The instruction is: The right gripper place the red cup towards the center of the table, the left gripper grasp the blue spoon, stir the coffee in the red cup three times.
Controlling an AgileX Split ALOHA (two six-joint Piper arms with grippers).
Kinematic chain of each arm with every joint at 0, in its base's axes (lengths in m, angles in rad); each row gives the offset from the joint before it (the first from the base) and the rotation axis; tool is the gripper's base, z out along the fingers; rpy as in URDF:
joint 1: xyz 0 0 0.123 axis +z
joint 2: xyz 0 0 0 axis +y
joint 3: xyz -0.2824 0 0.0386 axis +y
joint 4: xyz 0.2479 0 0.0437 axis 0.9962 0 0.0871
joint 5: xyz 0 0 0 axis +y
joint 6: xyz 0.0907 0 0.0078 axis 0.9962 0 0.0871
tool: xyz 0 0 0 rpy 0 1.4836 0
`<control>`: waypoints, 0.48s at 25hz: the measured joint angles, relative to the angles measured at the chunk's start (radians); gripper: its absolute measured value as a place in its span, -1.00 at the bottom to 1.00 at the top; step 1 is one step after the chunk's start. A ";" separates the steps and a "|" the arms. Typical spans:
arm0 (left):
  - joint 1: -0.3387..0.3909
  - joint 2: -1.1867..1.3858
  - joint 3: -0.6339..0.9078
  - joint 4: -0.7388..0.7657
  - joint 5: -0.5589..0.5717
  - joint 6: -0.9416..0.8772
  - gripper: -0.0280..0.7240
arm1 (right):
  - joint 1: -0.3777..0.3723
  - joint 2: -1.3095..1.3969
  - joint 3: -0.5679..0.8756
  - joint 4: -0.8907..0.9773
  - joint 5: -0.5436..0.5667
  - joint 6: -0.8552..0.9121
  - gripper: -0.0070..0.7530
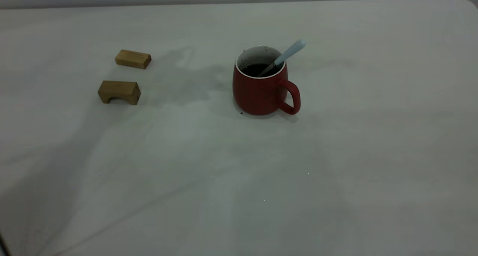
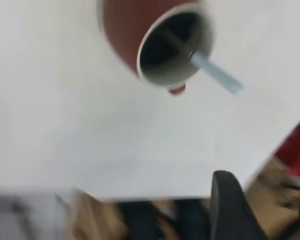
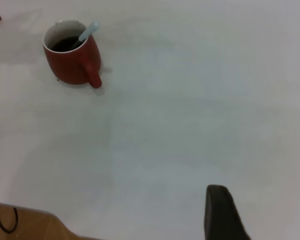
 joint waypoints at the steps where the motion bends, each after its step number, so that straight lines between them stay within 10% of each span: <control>1: 0.002 -0.057 -0.001 0.060 0.000 0.103 0.17 | 0.000 0.000 0.000 0.000 0.000 0.000 0.18; 6: 0.005 -0.281 -0.005 0.243 0.000 0.517 0.17 | 0.000 0.000 0.000 0.000 0.000 0.000 0.18; 12: 0.007 -0.549 0.076 0.381 0.000 0.563 0.17 | 0.000 0.000 0.000 0.000 0.000 0.000 0.18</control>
